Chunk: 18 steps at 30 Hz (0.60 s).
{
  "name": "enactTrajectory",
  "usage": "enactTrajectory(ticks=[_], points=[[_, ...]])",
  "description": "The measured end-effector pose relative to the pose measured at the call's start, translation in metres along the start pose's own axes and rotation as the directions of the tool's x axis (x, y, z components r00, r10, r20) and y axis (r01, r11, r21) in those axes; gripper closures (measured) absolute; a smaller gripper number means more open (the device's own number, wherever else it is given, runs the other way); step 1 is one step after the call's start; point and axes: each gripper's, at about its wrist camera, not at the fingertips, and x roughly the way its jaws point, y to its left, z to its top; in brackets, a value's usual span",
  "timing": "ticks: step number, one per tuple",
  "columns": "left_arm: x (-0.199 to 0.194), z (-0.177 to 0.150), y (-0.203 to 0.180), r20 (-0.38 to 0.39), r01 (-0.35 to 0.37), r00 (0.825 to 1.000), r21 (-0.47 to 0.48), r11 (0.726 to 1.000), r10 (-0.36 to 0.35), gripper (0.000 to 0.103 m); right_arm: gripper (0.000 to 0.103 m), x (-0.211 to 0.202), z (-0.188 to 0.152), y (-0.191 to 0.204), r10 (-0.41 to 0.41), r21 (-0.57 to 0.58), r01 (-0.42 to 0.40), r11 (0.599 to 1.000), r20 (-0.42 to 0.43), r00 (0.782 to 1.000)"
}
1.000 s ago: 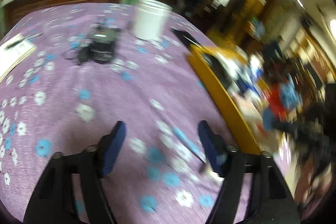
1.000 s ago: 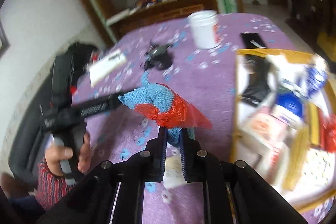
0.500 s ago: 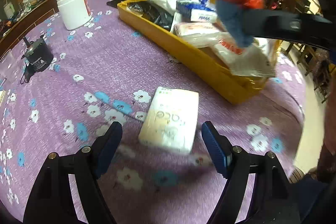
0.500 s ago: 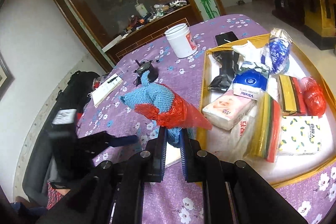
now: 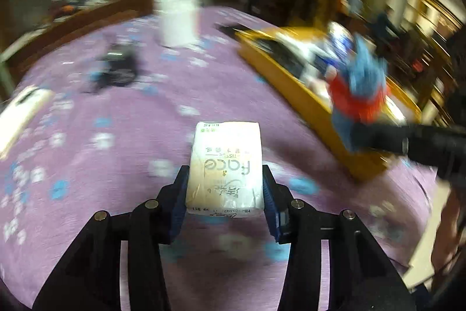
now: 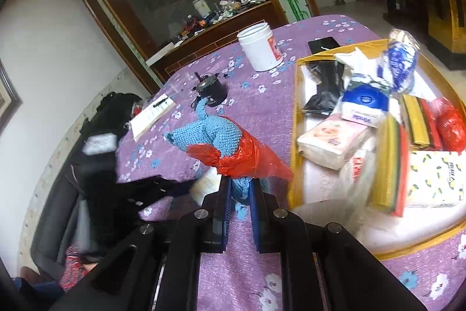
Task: Organize soft objects
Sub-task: 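Grasp the white Face tissue pack with the left gripper while the right gripper lifts the blue knitted item, then lift the Face pack with the left gripper while the right gripper holds the blue knitted item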
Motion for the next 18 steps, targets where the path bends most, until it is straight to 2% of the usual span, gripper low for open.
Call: enactTrajectory(ticks=[3,6,9,12,15,18], points=[[-0.006,-0.002,0.024,0.030,-0.090,0.995,-0.079,0.993,0.092,0.059,0.091,0.018,-0.003,0.017,-0.015,-0.043,0.014,0.999,-0.033,0.999],[0.000,-0.004,0.038,0.006,-0.132,0.991,-0.114,0.985,0.133,0.059,0.090,0.050,-0.005,0.035,-0.066,-0.097,0.056,0.994,-0.101,0.993],[0.009,-0.009,0.046,-0.025,-0.140,0.990,-0.142,0.980,0.138,0.059,0.090,0.083,-0.004,0.049,-0.130,-0.148,0.106,0.983,-0.161,0.978],[0.016,-0.010,0.047,-0.042,-0.134,0.991,-0.162,0.978,0.129,0.059,0.085,0.100,-0.007,0.056,-0.150,-0.171,0.118,0.978,-0.192,0.970],[0.016,-0.012,0.052,-0.055,-0.122,0.992,-0.185,0.975,0.113,0.059,0.070,0.109,-0.011,0.061,-0.151,-0.208,0.104,0.973,-0.227,0.962],[0.016,-0.012,0.055,-0.056,-0.117,0.993,-0.209,0.971,0.107,0.059,0.066,0.104,-0.018,0.063,-0.154,-0.257,0.095,0.962,-0.221,0.963]])
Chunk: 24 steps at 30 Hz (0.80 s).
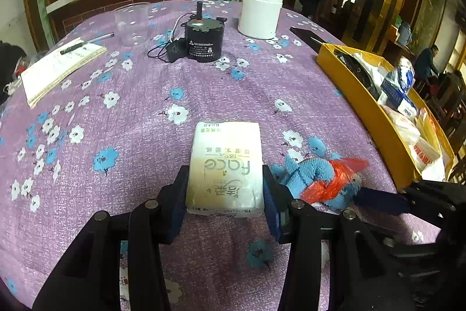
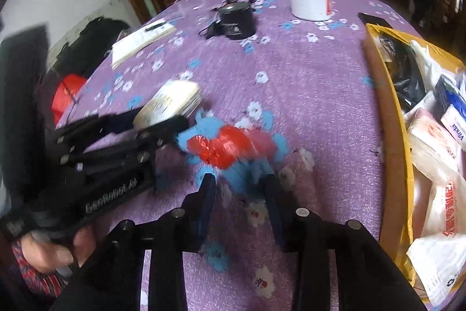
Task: Organize soft objects
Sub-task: 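Lift the Face pack with the left gripper while the right gripper holds the blue knitted item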
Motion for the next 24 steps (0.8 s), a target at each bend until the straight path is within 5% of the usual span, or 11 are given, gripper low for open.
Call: enactTrajectory(ticks=[4,8,9,10,11,13,16,20,24], points=[[-0.001,-0.001,0.000,-0.003,-0.003,1.000,-0.008,1.000,0.003,0.059,0.067,-0.025,-0.004,0.004,0.054,-0.051,-0.050,0.997,0.061,0.997],[-0.002,0.000,0.003,0.000,-0.006,1.000,-0.024,1.000,0.006,0.059,0.061,-0.078,0.001,0.015,0.028,-0.135,0.009,0.991,0.275,0.961],[-0.002,0.000,0.004,0.002,-0.010,1.000,-0.028,1.000,0.010,0.059,0.051,-0.087,0.001,0.019,0.014,-0.167,0.042,0.985,0.321,0.947],[-0.002,0.000,0.004,0.002,-0.012,1.000,-0.031,0.999,0.013,0.059,0.015,-0.092,0.002,0.022,-0.025,-0.200,0.107,0.974,0.374,0.927],[-0.002,0.000,0.005,0.002,-0.014,1.000,-0.034,0.999,0.014,0.059,0.001,-0.088,0.002,0.022,-0.049,-0.220,0.148,0.964,0.401,0.915],[-0.002,0.000,0.007,0.004,-0.023,1.000,-0.040,0.999,0.023,0.059,0.003,-0.065,0.008,0.015,-0.121,-0.226,0.200,0.953,0.320,0.940],[-0.003,0.001,0.010,0.010,-0.051,0.999,-0.048,0.998,0.051,0.059,0.046,-0.044,0.017,0.001,-0.135,-0.188,0.191,0.964,0.274,0.952],[0.000,0.001,0.011,-0.005,-0.056,0.998,-0.049,0.997,0.056,0.059,0.044,-0.019,0.027,-0.003,-0.033,-0.248,0.066,0.967,0.134,0.990],[0.002,0.001,0.011,-0.011,-0.057,0.998,-0.041,0.998,0.057,0.059,0.039,-0.003,0.027,0.006,-0.003,-0.304,0.025,0.952,0.074,0.997]])
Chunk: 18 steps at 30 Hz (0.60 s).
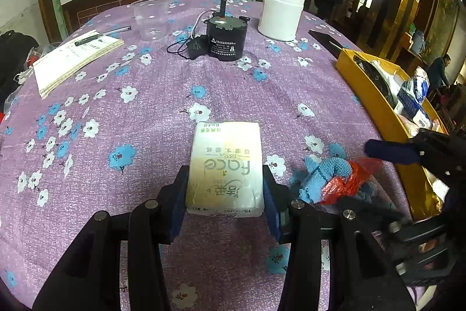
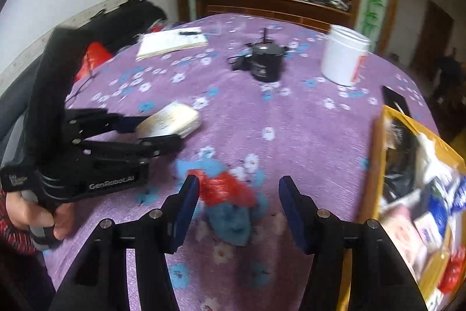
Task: Organize soft objects
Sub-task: 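Lift the Face pack with the left gripper while the right gripper holds the blue knitted item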
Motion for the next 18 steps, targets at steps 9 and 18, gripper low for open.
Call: enactTrajectory(ticks=[9,18], points=[[-0.007,0.001,-0.003,0.057,-0.044,0.997,0.013,0.999,0.043,0.059,0.071,0.017,-0.011,-0.001,0.030,0.105,-0.037,0.994,0.063,0.998],[-0.034,0.002,-0.005,0.229,-0.153,0.962,0.016,0.988,0.145,0.059,0.071,-0.015,-0.007,-0.018,-0.027,0.212,-0.029,0.977,0.254,0.967]])
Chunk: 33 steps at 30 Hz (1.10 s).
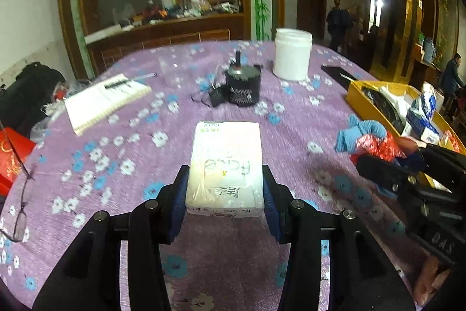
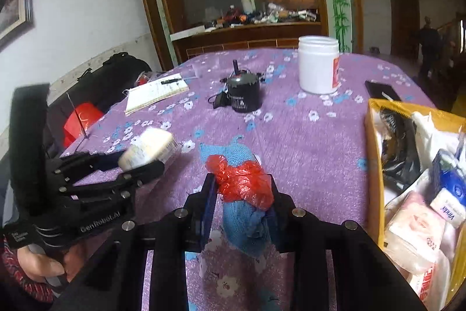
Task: Organize soft objects
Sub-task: 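Lift the Face pack with the left gripper while the right gripper holds the blue knitted item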
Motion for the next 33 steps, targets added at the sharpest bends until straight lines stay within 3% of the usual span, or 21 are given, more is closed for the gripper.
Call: enactTrajectory(ticks=[7,33], points=[[-0.002,0.001,-0.002,0.021,-0.022,1.000,0.019,1.000,0.021,0.059,0.071,-0.008,-0.001,0.013,0.004,-0.069,-0.001,0.998,0.049,0.999],[-0.013,-0.001,-0.014,0.099,-0.079,0.992,0.062,0.995,0.073,0.059,0.070,-0.020,0.002,0.002,0.010,-0.012,-0.009,1.000,0.108,0.994]])
